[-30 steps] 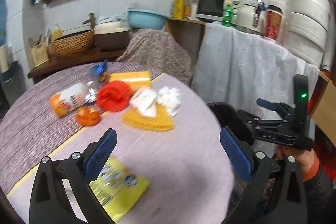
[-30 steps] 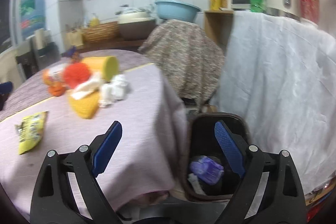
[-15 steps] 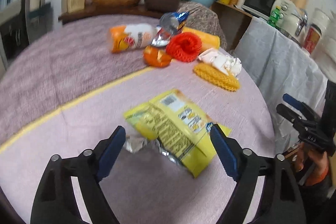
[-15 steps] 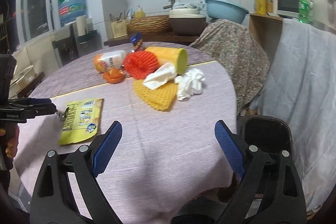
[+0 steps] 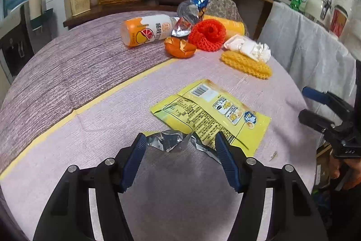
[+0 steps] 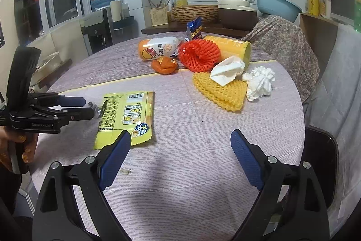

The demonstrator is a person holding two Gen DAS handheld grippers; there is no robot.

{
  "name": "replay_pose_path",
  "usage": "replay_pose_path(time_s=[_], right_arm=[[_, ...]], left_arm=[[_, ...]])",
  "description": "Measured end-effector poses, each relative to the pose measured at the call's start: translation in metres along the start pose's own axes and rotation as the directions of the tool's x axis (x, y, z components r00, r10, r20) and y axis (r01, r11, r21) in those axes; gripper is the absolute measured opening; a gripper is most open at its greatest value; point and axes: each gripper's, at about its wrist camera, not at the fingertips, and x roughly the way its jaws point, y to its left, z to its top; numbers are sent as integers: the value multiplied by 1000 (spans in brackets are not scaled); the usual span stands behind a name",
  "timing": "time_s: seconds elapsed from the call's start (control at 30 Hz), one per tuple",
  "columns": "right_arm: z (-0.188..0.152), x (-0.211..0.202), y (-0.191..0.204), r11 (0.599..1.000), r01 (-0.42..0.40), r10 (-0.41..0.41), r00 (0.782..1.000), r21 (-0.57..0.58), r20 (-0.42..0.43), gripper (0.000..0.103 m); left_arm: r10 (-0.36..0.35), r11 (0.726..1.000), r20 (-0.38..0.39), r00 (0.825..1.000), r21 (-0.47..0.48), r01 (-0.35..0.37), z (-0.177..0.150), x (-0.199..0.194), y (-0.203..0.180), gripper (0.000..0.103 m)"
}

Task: Collect trash
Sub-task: 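Grasp the foil scrap with the left gripper while the right returns to the table, then grasp the yellow wrapper with the left gripper while the right grasps the tissue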

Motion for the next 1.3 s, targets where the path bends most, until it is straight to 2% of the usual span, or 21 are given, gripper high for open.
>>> replay_pose_path(time_s=[0.07,0.1,0.2,0.23,0.4,0.6,0.77,0.87,1.03,1.17,1.3], right_arm=[[-1,0,-4,1000,2,-2,1000,11,-3,89],[-1,0,-7,1000,2,-2,1000,17,-5,89],[-3,-1,-12,1000,12,-12,1000,29,-10,89],[-4,-1,-13,999,14,-14,1000,32,-10,89],[-6,1,-21,999,29,-29,999,36,-21,89],[7,10,-33,998,42,-41,999,35,-23,89],[31,35,-43,998,64,-64,996,-3,-56,88],[48,45,-49,998,65,-66,996,-8,-52,85],[86,65,-70,994,1,5,999,108,-49,75],[102,98,-78,986,-4,23,993,168,-112,65],[106,129,-78,983,88,-58,982,160,-182,57]], left_arm=[[12,1000,-21,1000,-12,-12,1,9,2,51],[10,1000,-31,999,-26,-11,1,13,4,42],[21,998,-16,1000,-57,-22,3,14,7,29],[17,998,-15,1000,-66,-18,3,15,7,21],[11,996,8,1000,-90,-10,3,11,7,5],[-3,993,43,999,-118,8,6,1,11,3],[-1,993,88,996,-116,11,15,-14,12,3],[5,994,109,994,-113,7,18,-21,13,3],[-8,993,115,993,-118,22,22,-20,13,3],[-29,992,111,993,-116,42,24,-14,8,3],[-38,993,112,993,-105,50,26,-12,4,3]])
